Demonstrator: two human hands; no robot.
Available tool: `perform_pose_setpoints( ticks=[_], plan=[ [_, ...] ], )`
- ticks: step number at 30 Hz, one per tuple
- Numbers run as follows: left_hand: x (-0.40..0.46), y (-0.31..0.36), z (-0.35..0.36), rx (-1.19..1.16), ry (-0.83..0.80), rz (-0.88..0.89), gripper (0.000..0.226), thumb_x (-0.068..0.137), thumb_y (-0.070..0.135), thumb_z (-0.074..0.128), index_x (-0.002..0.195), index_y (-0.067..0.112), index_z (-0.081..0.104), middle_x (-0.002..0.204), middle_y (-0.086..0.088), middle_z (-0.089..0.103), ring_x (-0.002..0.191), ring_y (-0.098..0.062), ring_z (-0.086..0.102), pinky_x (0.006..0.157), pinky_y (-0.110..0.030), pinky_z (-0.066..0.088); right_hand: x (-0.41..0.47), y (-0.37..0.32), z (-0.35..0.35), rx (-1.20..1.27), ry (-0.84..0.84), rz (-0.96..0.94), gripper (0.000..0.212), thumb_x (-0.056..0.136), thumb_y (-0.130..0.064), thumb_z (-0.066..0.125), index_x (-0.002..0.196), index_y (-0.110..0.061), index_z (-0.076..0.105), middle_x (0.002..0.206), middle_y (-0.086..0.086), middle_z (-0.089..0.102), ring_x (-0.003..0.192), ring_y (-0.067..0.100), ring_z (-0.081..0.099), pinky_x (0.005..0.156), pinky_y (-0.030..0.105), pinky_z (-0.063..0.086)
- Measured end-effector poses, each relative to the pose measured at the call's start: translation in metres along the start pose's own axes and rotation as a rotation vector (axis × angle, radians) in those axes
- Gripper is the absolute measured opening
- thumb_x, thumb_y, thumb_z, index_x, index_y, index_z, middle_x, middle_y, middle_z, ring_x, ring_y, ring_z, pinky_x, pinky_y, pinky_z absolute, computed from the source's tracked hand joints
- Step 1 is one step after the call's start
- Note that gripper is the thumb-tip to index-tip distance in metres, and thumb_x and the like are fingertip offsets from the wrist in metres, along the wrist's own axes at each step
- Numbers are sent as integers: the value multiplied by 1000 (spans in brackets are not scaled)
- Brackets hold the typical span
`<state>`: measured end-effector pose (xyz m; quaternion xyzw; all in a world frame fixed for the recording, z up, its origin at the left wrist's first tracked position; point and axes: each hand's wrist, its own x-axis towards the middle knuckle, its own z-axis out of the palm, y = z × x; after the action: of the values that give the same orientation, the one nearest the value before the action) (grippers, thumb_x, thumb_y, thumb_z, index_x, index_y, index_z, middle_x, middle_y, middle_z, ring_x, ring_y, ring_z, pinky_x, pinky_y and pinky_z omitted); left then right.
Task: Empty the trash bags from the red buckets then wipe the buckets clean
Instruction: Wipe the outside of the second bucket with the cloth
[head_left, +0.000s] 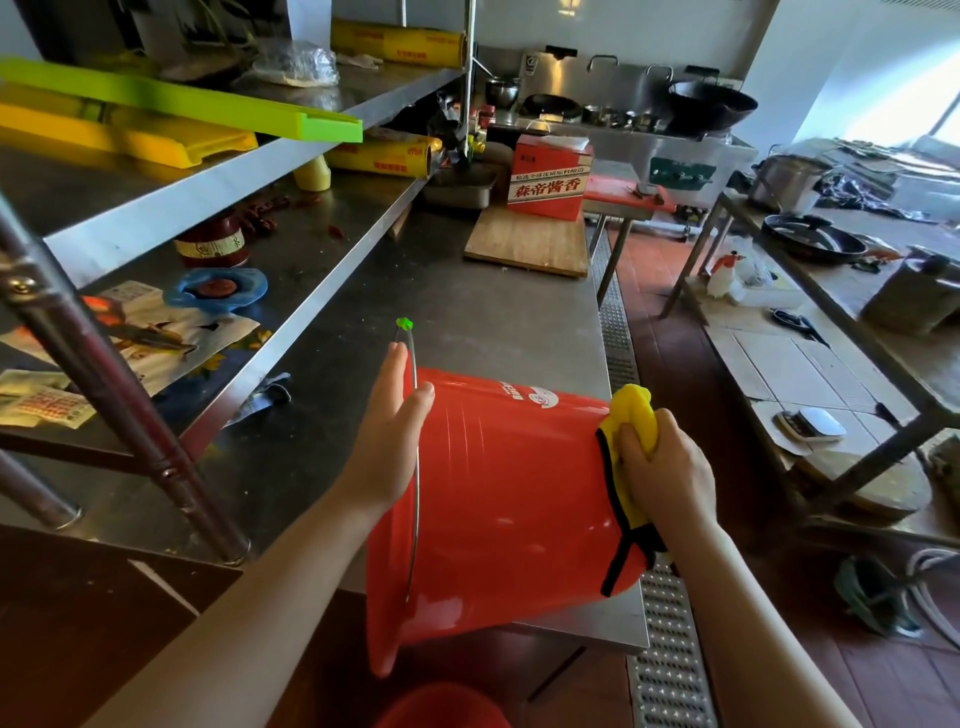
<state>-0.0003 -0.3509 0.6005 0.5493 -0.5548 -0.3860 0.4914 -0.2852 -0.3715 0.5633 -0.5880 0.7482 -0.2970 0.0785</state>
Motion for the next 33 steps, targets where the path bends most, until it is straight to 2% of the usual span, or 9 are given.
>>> perform_pose_setpoints(
  ticks=[4,8,13,15,18,21,25,29,33],
  plan=[
    [-4,-2,0,-11,7,13,74,90,52,32,157,29,12,164,14,10,147,4,10,122,-30,14,-18,-22,8,-55,60,-97,47,98,-51,37,115,-14,60,115,6,67,111,30,59,89,40,44],
    [-7,-3,0,-7,7,20,74,91,54,31,158,29,12,164,15,10,147,4,11,122,-29,14,-31,-63,16,-7,53,-244,64,93,-58,22,124,-18,63,123,2,67,117,26,58,99,38,42],
    [-8,-6,-2,-26,20,31,70,96,50,35,158,25,13,164,14,11,146,7,12,116,-14,14,-53,-121,26,85,66,-393,56,97,-50,25,116,-19,68,115,0,71,110,23,63,95,35,44],
    [-8,-8,-1,-30,40,42,60,105,37,38,158,20,14,164,10,12,144,8,13,107,0,14,-63,-141,32,117,84,-443,52,99,-45,28,114,-19,70,115,0,71,109,22,64,94,36,47],
    [-10,-8,-1,-78,53,37,53,106,24,33,156,19,18,162,8,17,140,8,20,101,5,20,-77,-164,42,154,41,-509,45,100,-38,32,119,-20,68,123,-2,68,116,17,60,99,38,45],
    [-12,-9,-2,-103,33,41,52,107,28,32,157,23,16,162,10,17,141,6,22,105,0,23,-81,-168,44,178,-19,-513,45,99,-38,33,128,-21,63,130,-4,64,122,15,56,102,40,43],
    [-12,-11,0,-82,20,47,61,103,41,35,158,25,14,164,11,14,147,2,17,122,-26,18,-73,-151,39,169,-62,-478,54,96,-52,34,143,-28,48,132,-6,62,119,17,57,101,39,44],
    [-13,-8,0,-27,22,57,69,94,47,30,157,26,13,163,16,12,143,13,13,108,-1,14,-57,-124,38,77,48,-403,47,92,-54,39,118,-25,66,118,-4,69,108,21,63,94,38,46],
    [-16,-10,0,-42,6,78,68,95,47,30,158,25,13,163,16,12,141,18,12,104,5,14,-28,-74,25,1,17,-230,42,90,-56,35,94,-23,61,100,2,69,96,29,61,82,38,42]
  ],
)
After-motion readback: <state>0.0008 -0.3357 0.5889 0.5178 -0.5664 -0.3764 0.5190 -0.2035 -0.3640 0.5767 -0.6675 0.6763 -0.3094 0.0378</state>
